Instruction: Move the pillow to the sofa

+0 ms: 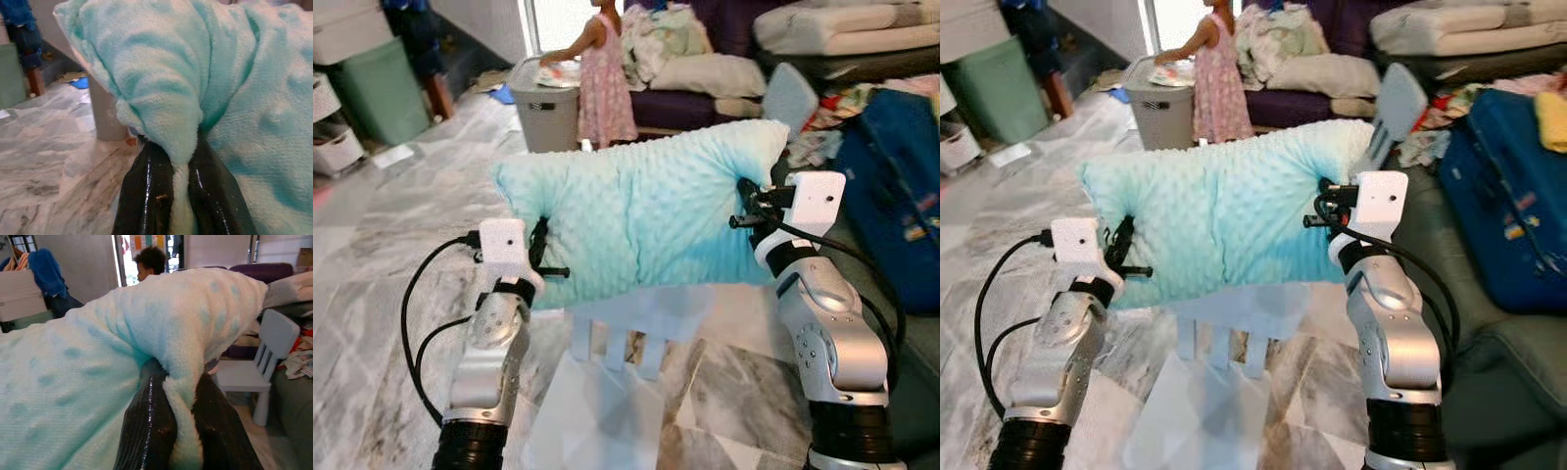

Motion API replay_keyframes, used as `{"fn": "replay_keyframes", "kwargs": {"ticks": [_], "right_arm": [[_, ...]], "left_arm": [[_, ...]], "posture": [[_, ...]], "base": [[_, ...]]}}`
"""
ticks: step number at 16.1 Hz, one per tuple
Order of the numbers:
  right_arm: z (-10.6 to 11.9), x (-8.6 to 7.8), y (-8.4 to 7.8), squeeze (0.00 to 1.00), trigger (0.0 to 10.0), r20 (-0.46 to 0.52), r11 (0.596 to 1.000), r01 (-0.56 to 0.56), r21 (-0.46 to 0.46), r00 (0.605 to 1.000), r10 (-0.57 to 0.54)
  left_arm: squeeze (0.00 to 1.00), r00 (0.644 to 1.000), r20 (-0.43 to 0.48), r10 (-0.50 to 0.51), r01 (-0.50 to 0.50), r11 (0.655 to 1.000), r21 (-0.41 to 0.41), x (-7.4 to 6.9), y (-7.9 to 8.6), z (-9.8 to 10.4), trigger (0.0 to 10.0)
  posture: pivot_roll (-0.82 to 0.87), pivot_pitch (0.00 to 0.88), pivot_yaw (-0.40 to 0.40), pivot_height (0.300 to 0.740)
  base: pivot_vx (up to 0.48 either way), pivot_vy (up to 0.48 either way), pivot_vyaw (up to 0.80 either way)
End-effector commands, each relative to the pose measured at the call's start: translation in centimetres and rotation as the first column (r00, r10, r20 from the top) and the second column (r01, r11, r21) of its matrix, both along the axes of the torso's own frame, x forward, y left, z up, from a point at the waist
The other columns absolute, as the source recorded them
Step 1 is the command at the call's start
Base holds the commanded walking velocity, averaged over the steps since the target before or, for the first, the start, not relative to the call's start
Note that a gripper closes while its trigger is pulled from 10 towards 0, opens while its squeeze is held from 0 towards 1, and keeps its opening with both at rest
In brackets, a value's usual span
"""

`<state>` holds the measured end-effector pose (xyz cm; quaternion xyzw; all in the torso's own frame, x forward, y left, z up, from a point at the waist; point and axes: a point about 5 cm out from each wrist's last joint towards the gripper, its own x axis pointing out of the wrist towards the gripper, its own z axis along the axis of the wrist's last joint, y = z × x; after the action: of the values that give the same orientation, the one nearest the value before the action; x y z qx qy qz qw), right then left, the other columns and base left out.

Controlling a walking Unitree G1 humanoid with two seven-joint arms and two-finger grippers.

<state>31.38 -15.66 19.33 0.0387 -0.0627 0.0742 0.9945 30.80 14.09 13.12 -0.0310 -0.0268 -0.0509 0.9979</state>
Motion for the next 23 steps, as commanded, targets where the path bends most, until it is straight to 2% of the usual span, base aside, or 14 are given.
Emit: {"fn": "replay_keyframes", "kwargs": {"ticks": [1, 3, 16, 23], "right_arm": [[0.48, -0.20, 0.12, 0.00, 10.0, 0.017, 1.000, -0.007, 0.000, 1.000, 0.007], [0.39, -0.28, 0.24, 0.00, 10.0, 0.013, 1.000, -0.013, -0.003, 1.000, 0.013], [-0.02, -0.71, 0.16, 0.00, 10.0, -0.010, 1.000, -0.014, -0.010, 1.000, 0.014], [-0.08, -0.65, 0.16, 0.00, 10.0, -0.015, 1.000, -0.014, -0.006, 1.000, 0.013]], "left_arm": [[0.00, 0.999, 0.031, -0.042, 0.042, 0.999, -0.013, -0.02, -0.22, 0.64, 10.0], [0.00, 1.000, 0.012, -0.004, 0.005, 0.999, -0.038, -0.09, 0.15, 0.45, 10.0], [0.00, 1.000, -0.019, -0.013, 0.013, 1.000, -0.026, -0.24, -0.01, 0.04, 10.0], [0.00, 1.000, -0.026, -0.007, 0.006, 1.000, -0.028, -0.16, 0.03, -0.03, 10.0]], "posture": [[-0.05, 0.000, 0.006, 0.740], [-0.06, 0.000, 0.008, 0.740], [-0.07, 0.000, 0.011, 0.740], [-0.07, 0.000, 0.011, 0.740]], "base": [[0.000, 0.000, 0.00], [0.000, 0.000, 0.00], [0.000, 0.000, 0.00], [-0.270, 0.000, 0.00]]}}
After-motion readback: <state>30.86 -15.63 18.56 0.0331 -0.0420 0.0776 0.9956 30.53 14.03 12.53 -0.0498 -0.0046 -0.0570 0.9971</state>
